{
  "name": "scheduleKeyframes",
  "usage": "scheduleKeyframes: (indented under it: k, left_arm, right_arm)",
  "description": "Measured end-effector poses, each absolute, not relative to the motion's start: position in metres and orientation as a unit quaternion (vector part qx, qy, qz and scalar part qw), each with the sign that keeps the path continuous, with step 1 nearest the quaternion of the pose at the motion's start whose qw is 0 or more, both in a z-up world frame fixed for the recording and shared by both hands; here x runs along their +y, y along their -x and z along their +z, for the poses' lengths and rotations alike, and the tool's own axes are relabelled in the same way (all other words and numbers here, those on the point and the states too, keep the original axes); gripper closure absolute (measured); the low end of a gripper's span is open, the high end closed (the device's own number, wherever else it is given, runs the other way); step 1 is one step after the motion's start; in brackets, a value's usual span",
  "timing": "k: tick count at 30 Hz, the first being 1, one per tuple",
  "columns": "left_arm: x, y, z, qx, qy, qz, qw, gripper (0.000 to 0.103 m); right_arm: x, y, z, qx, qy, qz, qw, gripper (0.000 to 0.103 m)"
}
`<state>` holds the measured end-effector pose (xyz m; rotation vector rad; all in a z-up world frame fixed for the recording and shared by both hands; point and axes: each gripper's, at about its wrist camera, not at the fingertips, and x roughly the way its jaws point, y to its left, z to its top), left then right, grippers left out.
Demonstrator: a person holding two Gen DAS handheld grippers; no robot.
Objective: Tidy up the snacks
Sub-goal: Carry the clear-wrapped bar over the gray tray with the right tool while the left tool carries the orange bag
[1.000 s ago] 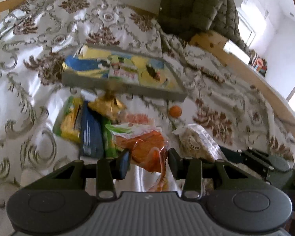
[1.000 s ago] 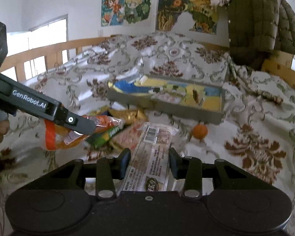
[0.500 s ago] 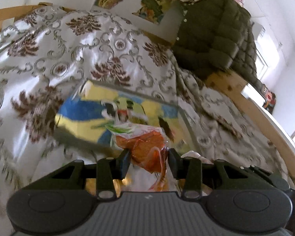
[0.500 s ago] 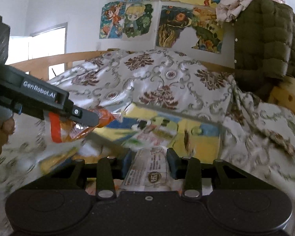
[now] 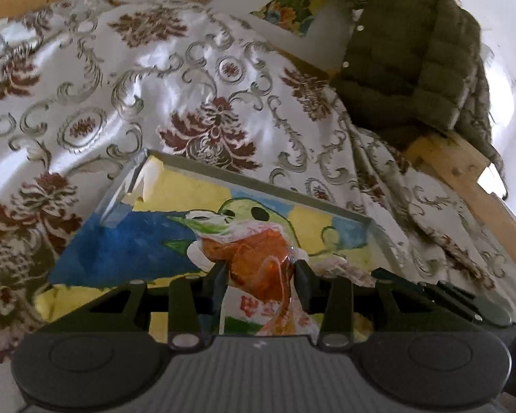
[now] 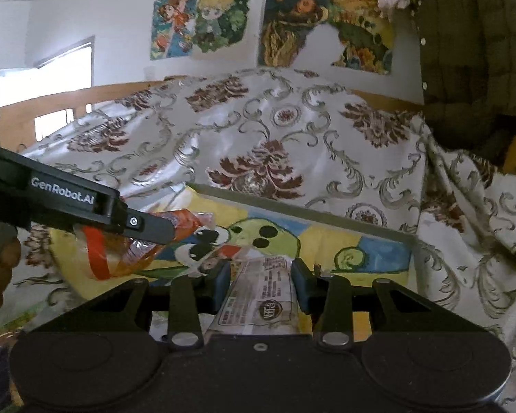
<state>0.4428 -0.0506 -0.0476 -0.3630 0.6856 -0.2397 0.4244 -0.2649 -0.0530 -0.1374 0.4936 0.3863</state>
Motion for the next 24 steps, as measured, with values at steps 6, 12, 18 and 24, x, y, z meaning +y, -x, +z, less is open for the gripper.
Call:
scheduleKeyframes:
  k: [6, 12, 18, 24]
  left_arm:
    - [-0.057, -0.452, -0.067, 0.345, 0.163, -0.108, 0.918, 0.058]
    - [-0.060, -0.454, -0.079, 0.357, 0.162, -0.101, 0.914, 0.057]
    - [-0.064, -0.451, -0.080, 0.365, 0.156, -0.091, 0.914, 0.057]
    - [-0.063, -0.436, -0.071, 0.356, 0.162, -0.088, 0.916, 0.041]
  right_arm:
    - [-0.263, -0.435, -0.065, 0.250, 0.085, 0.185, 0.947, 0.062]
    - [-0.268, -0.437, -0.073, 0.268, 0.081, 0.173, 0.944, 0.062]
    - [-0.272, -0.435, -0.074, 0.273, 0.075, 0.166, 0.945, 0.060]
    - [-0.282, -0.419, -0.058, 0.261, 0.056, 0.163, 0.950, 0.045]
